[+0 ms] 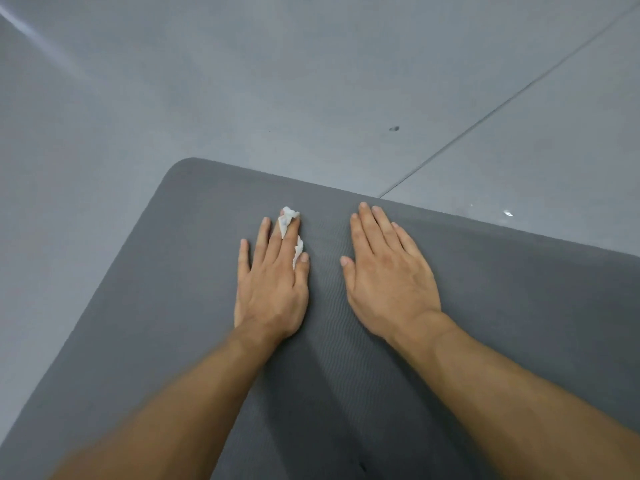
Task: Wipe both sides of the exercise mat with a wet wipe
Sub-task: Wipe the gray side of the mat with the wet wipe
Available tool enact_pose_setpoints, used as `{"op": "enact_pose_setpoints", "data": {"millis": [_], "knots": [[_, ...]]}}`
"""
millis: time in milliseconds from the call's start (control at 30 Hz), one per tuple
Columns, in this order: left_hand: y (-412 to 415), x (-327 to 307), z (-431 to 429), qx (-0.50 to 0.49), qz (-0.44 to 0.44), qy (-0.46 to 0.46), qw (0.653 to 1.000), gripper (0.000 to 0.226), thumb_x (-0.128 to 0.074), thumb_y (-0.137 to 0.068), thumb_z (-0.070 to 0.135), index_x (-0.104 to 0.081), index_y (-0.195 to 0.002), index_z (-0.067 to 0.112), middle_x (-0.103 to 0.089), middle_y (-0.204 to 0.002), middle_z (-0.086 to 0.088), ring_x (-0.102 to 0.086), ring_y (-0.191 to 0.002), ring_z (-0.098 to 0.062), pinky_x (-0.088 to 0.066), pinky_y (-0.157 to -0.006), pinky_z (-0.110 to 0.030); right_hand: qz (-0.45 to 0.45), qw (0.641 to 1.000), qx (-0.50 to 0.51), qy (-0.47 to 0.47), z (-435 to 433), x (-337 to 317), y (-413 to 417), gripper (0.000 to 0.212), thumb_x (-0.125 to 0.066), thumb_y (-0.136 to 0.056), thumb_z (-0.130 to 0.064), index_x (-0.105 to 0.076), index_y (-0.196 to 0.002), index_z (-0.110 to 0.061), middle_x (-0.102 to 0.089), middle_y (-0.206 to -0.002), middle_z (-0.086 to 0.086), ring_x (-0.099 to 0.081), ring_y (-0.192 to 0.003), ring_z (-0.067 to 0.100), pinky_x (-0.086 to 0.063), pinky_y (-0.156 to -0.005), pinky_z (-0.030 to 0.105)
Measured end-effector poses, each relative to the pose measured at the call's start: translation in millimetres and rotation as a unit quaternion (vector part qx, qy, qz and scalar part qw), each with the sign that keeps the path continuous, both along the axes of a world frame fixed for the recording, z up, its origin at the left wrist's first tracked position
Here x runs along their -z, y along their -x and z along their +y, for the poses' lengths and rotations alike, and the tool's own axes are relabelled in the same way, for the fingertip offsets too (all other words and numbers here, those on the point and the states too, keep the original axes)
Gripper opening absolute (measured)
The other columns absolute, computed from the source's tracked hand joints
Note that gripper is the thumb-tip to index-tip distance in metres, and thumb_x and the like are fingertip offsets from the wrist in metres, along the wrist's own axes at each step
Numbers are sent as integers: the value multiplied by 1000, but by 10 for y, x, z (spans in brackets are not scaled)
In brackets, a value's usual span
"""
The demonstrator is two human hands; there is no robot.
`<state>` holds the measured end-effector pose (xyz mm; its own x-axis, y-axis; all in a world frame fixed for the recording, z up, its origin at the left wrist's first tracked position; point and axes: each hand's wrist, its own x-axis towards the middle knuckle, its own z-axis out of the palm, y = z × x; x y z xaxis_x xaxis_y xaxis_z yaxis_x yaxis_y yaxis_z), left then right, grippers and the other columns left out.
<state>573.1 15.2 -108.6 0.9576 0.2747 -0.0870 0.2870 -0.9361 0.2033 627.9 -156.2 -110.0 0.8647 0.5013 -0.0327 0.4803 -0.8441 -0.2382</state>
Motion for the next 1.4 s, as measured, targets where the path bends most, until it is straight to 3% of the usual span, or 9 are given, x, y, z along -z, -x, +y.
{"op": "enact_pose_setpoints", "data": {"millis": [167,267,533,600,767,967,1133,1267,1400], "knots": [[-21,-23,22,8,17,10,1000,66,-1,-101,48,7,-165,33,12,-171,18,20,-155,-3,11,-128,-39,-5,1000,-14,13,20,22,-137,68,-15,-107,-44,-14,-165,-9,-9,-174,6,-4,-161,19,-7,-130,38],[6,-23,118,2,16,12,1000,65,-5,-103,47,3,-165,32,8,-171,17,16,-156,-4,9,-128,-38,-11,1000,-10,12,7,30,-128,67,-18,-107,-45,-18,-165,-9,-13,-173,6,-8,-160,19,-14,-129,41],[-9,-46,493,-160,20,27,986,60,-21,-109,38,-6,-166,29,-3,-174,9,5,-159,-12,3,-129,-42,-7,1000,-13,17,-13,29,-137,66,-22,-108,-43,-18,-164,-9,-14,-173,7,-8,-160,19,-15,-129,41],[10,-37,485,-136,15,25,990,60,-19,-109,38,-6,-166,27,-2,-174,8,6,-159,-13,2,-129,-41,-6,1000,-10,19,-18,35,-139,66,-22,-108,-43,-18,-164,-9,-14,-173,6,-8,-160,19,-14,-129,41],[13,-16,-24,34,20,3,999,61,-24,-108,37,-17,-166,18,-4,-174,3,-1,-160,-18,-11,-129,-44,-10,1000,-9,19,-14,27,-153,66,-29,-106,-39,-23,-163,-7,-17,-172,7,-10,-160,19,-16,-128,41],[3,-55,-119,100,49,-6,994,61,-33,-108,36,-18,-165,20,-5,-174,4,-4,-160,-19,-21,-126,-53,-14,1000,-9,0,-8,43,-159,66,-35,-103,-35,-30,-161,-3,-22,-171,11,-19,-159,23,-25,-125,46],[-93,-39,451,-3,49,-24,998,58,-30,-107,35,-27,-163,20,-16,-172,3,-12,-160,-20,-18,-125,-57,-13,1000,-9,-8,4,42,-154,66,-36,-103,-36,-32,-160,-4,-24,-171,9,-24,-157,25,-27,-124,46],[-151,-63,690,-118,48,-19,992,59,-23,-108,37,-22,-165,19,-16,-172,3,-6,-160,-19,-13,-127,-54,-41,999,-1,-24,33,61,-140,63,-37,-103,-35,-40,-157,-3,-32,-168,10,-33,-154,27,-36,-118,48],[-201,-45,500,-134,50,-22,990,60,-24,-109,35,-16,-166,18,-12,-173,3,-4,-160,-20,-16,-127,-54,-60,998,13,-30,46,67,-122,62,-38,-103,-34,-43,-155,-2,-35,-166,11,-39,-151,29,-39,-114,49]]}}
